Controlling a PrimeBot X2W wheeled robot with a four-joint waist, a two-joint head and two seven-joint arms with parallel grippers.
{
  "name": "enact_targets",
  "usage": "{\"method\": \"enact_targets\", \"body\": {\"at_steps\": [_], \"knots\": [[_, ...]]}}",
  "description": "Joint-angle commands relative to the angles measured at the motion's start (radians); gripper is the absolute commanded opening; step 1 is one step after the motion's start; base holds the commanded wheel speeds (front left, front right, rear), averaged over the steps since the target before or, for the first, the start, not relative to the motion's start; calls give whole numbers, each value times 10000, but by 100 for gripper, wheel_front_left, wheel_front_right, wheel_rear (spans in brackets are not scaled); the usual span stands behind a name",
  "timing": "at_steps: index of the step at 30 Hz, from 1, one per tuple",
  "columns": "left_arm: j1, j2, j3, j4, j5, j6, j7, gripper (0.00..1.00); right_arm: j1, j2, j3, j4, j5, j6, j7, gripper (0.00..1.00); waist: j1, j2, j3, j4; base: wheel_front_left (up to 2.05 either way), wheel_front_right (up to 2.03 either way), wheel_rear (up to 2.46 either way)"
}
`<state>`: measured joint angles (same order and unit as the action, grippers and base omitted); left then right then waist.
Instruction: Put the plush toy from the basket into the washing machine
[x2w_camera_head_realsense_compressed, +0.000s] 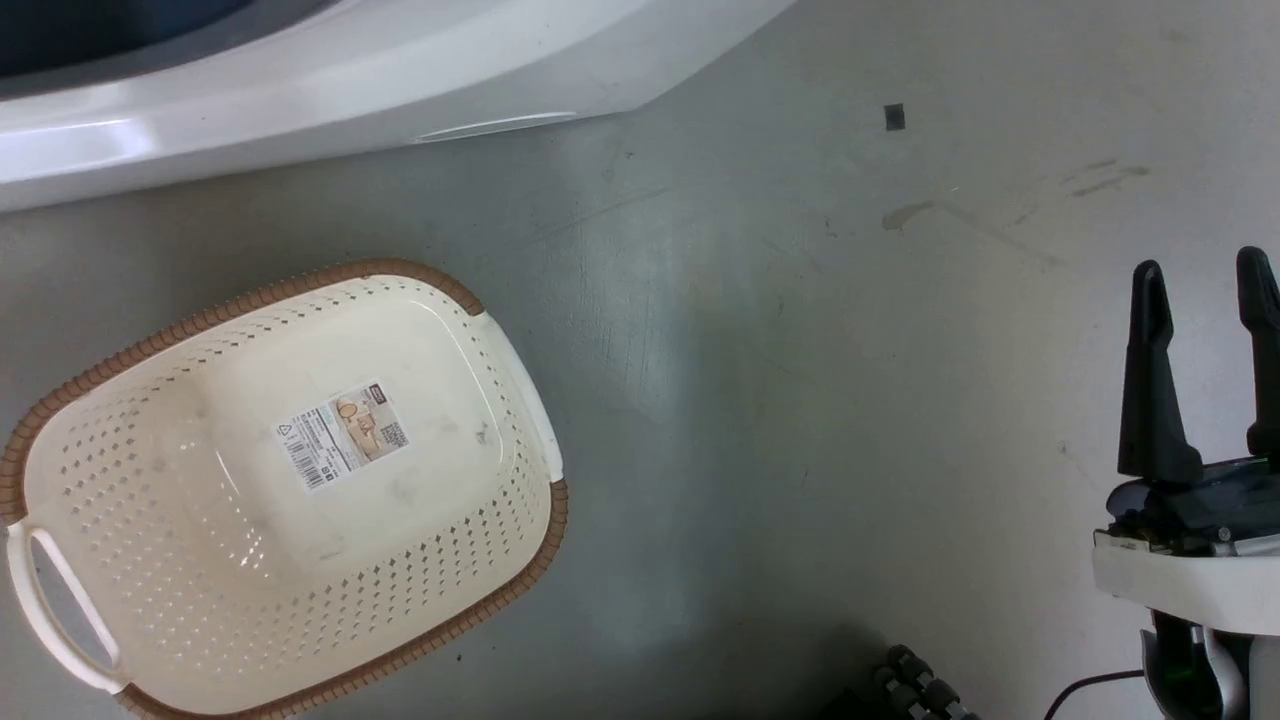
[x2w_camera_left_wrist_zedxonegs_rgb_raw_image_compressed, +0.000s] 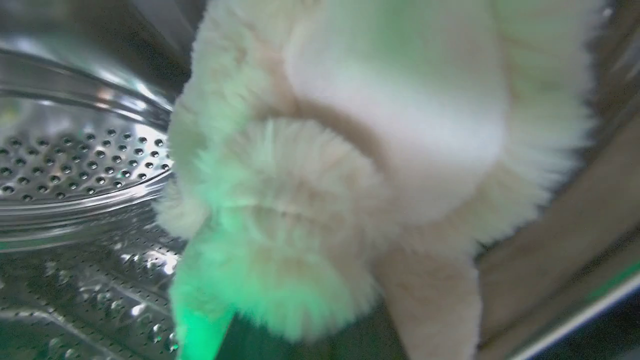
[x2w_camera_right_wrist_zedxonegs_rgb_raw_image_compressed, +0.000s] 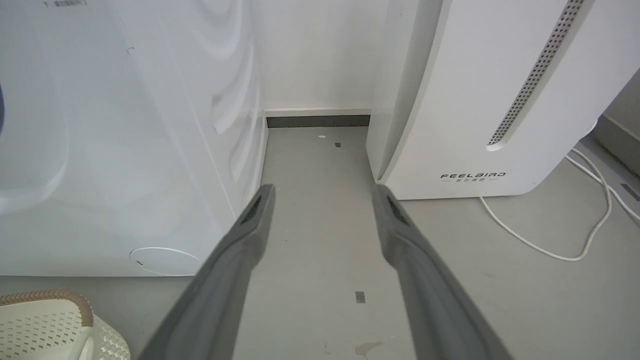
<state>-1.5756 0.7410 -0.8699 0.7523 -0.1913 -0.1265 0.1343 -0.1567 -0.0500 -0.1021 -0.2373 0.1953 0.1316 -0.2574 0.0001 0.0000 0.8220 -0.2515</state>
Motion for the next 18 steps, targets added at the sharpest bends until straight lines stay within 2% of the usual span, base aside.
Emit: {"method": "enact_targets", "body": {"at_steps": [1,3,6,7,8,9,18], "knots": [[6,-48,-704,201,-105,-41,-20,0,-190,-2,-13,-34,61,-9,-44,100,-1,0,15,26,0,0,0],[-160,-7,-1380,368,-289,-41,-155,0,-207,-2,-22,-9,49,-9,-44,100,-1,0,13,41,0,0,0],[-382,20,-1872,712,-802,-41,-506,0,-251,-2,-52,50,21,-9,-44,100,-1,0,-40,58,0,0,0],[-434,20,-1989,833,-882,-41,-683,25,-263,-2,-74,73,13,-9,-44,100,-1,0,-84,74,0,0,0],[-454,19,-2080,972,-959,-41,-875,96,-282,-2,-94,97,4,-9,-44,100,-1,0,-145,88,0,0,0],[-449,-10,-2121,1130,-1061,-41,-1054,100,-291,-2,-118,120,-11,-9,-44,100,-1,0,-214,113,0,0,0],[540,-797,-1726,2366,-2138,126,-2679,100,-219,-2,-360,449,-271,-9,-44,100,-1,0,-1381,509,0,0,0]]}}
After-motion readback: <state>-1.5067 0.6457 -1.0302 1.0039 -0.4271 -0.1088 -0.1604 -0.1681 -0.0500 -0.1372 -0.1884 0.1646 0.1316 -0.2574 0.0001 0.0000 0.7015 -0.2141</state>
